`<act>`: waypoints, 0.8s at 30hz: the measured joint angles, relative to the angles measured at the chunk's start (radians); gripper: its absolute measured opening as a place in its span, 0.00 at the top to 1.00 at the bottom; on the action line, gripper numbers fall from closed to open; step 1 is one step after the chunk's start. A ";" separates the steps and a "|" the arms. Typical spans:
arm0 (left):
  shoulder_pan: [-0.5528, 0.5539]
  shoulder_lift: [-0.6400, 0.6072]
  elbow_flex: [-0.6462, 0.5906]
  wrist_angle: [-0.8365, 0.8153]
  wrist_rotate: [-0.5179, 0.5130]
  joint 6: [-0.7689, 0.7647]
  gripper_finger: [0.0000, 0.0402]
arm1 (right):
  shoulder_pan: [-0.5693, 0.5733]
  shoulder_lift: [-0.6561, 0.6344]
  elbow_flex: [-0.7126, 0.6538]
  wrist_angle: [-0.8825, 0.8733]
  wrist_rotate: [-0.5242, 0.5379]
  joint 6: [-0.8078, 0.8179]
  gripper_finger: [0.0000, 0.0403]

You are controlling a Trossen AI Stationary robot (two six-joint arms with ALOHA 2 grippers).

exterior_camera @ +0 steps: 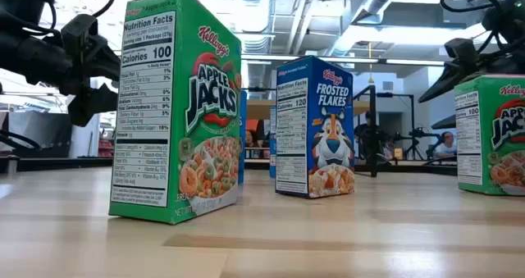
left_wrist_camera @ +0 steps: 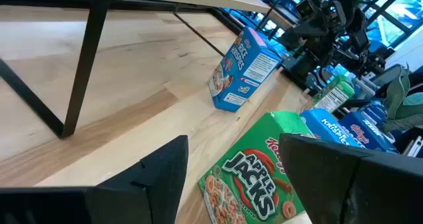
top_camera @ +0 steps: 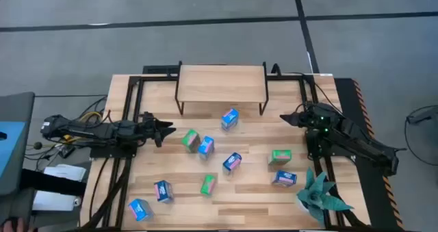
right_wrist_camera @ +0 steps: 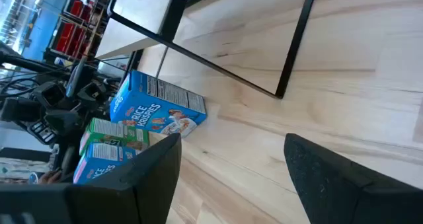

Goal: Stack cereal on shelf

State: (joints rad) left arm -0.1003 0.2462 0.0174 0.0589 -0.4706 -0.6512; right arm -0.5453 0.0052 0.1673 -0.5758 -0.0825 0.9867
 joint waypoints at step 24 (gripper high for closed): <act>-0.005 0.068 0.002 -0.007 0.020 -0.007 0.44 | 0.000 0.000 0.000 0.000 0.000 0.000 0.28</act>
State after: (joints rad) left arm -0.1051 0.3139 0.0189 0.0521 -0.4506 -0.6583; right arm -0.5453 0.0055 0.1673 -0.5760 -0.0822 0.9867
